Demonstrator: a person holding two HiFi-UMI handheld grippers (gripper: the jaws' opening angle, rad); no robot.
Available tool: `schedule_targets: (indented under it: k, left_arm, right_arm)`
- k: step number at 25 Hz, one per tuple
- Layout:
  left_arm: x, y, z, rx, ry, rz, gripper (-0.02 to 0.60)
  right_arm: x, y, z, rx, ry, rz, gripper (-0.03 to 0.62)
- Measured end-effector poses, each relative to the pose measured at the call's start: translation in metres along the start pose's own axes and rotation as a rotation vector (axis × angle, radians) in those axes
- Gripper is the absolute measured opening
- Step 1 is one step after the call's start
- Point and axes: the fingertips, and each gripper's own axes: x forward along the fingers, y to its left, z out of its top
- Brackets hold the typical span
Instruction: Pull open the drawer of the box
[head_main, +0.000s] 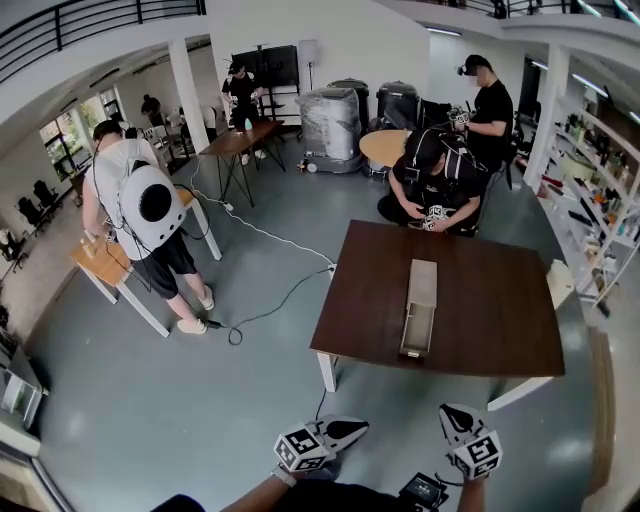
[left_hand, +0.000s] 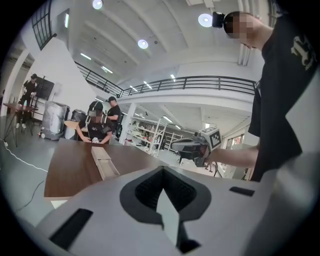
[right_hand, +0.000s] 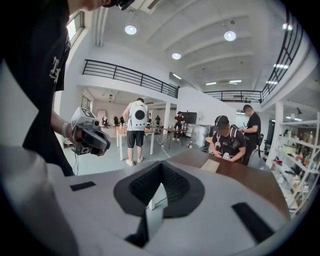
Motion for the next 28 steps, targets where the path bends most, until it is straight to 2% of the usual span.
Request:
schedule_targets:
  k: [6, 10, 14, 18, 23, 28]
  left_arm:
    - [0.028, -0.086, -0.032, 0.008, 0.039, -0.045, 0.005]
    - [0.031, -0.129, -0.045, 0.018, 0.053, -0.062, 0.003]
    - [0.035, -0.164, -0.057, 0.028, 0.061, -0.074, 0.005]
    - [0.034, -0.200, -0.078, 0.039, 0.107, -0.087, 0.005]
    - [0.020, -0.240, -0.090, 0.038, 0.117, -0.107, 0.005]
    - [-0.004, -0.264, -0.094, 0.037, 0.109, -0.105, 0.004]
  right_arm:
    - [-0.078, 0.035, -0.050, 0.025, 0.036, -0.024, -0.012]
    - [-0.115, 0.061, -0.065, 0.049, 0.017, -0.022, -0.012]
    - [-0.148, 0.081, -0.081, 0.028, 0.019, -0.020, -0.012]
    - [-0.182, 0.101, -0.100, 0.041, 0.035, -0.048, -0.012]
    - [-0.219, 0.123, -0.108, 0.084, 0.015, -0.102, -0.012]
    - [-0.239, 0.149, -0.110, 0.147, -0.033, -0.111, -0.012]
